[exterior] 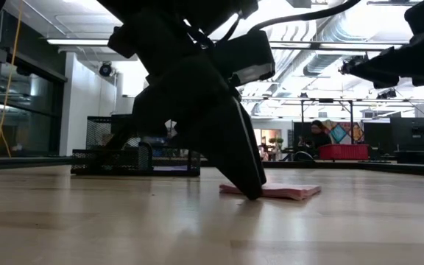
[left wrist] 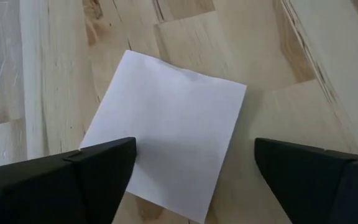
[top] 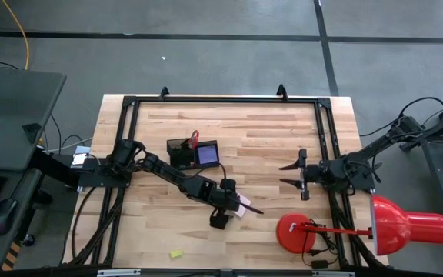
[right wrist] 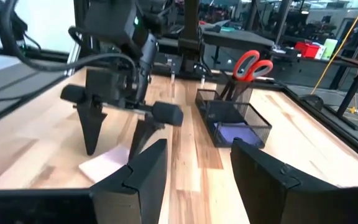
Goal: Pick and place office supplies into organizer
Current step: Put the pink sticky note into the desk organizer
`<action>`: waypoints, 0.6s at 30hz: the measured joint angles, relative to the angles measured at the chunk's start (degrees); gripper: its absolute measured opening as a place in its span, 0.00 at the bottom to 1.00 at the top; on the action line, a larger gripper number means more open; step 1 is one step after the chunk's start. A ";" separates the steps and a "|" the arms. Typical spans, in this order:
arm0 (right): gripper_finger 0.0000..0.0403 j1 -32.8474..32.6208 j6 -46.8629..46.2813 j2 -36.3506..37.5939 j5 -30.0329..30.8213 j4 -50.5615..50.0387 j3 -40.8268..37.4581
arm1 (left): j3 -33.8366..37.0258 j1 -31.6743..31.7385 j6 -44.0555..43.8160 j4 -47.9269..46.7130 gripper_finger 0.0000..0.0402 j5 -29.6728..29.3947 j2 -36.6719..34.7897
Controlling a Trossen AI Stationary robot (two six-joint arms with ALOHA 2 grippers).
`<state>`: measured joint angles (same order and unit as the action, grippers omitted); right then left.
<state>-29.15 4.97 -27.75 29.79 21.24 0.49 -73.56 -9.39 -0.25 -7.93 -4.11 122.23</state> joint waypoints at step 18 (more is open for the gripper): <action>0.42 0.01 0.00 0.02 -0.20 -4.05 0.00 | 0.22 -0.09 0.05 1.52 0.29 -3.25 0.29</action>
<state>-29.14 4.97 -27.73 29.58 17.19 0.49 -73.34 -9.48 -0.20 -6.42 -7.36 122.52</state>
